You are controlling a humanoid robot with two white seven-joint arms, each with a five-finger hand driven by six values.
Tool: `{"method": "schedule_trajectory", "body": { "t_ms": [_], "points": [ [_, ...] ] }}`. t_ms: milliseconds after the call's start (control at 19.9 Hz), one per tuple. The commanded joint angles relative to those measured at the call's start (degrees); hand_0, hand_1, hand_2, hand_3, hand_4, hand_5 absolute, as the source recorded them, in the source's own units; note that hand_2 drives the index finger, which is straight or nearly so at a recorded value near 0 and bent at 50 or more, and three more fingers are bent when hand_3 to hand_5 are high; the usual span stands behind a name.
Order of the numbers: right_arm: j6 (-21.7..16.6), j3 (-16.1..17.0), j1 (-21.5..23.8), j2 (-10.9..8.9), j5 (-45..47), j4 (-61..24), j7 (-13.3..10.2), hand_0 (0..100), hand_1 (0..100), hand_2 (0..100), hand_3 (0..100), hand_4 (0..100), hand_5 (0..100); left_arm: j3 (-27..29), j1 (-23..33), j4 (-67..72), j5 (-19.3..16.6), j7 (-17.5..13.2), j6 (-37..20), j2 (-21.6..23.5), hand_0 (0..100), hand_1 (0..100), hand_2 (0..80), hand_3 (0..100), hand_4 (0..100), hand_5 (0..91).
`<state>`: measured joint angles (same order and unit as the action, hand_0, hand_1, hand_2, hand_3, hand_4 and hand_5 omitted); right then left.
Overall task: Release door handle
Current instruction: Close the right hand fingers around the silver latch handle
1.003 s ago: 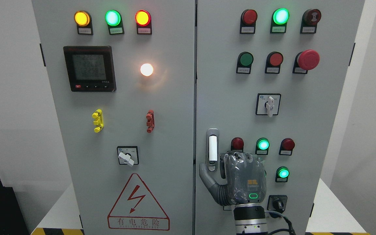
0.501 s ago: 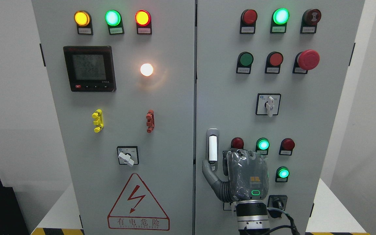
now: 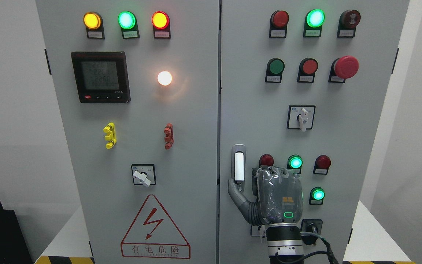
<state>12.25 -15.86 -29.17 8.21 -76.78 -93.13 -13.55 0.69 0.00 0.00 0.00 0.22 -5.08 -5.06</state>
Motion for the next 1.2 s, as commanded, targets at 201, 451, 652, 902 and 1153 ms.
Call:
{"method": "schedule_trajectory", "body": {
  "t_ms": [201,451,652,902,1153],
  "points": [
    [0.1,0.7,0.2,0.14,0.3,0.1,-0.5,43,31,100,100,100,97,1.2,-0.9,1.3,-1.7,0.0,0.0,0.1,12,39,0.0,0,0,0.0],
    [0.1,0.7,1.5,0.23,0.3,-1.0,-0.9,43,31,100,100,100,97,1.2,-0.9,1.3,-1.7,0.0,0.0,0.1,12,39,0.0,0,0,0.0],
    [0.1,0.7,2.5,0.31,0.3,-2.4,-1.0,43,31,100,100,100,97,1.2,-0.9,1.4,-1.7,0.0,0.0,0.0,12,39,0.0,0,0,0.0],
    [0.0,0.7,2.1,0.23,0.3,-2.6,-0.9,43,31,100,100,100,97,1.2,-0.9,1.3,-1.7,0.0,0.0,0.0,12,39,0.0,0,0,0.0],
    [0.0,0.7,1.8,0.23,0.3,-2.6,-0.8,43,30,100,100,100,97,1.2,-0.9,1.3,-1.7,0.0,0.0,0.1,12,39,0.0,0,0,0.0]
  ]
}}
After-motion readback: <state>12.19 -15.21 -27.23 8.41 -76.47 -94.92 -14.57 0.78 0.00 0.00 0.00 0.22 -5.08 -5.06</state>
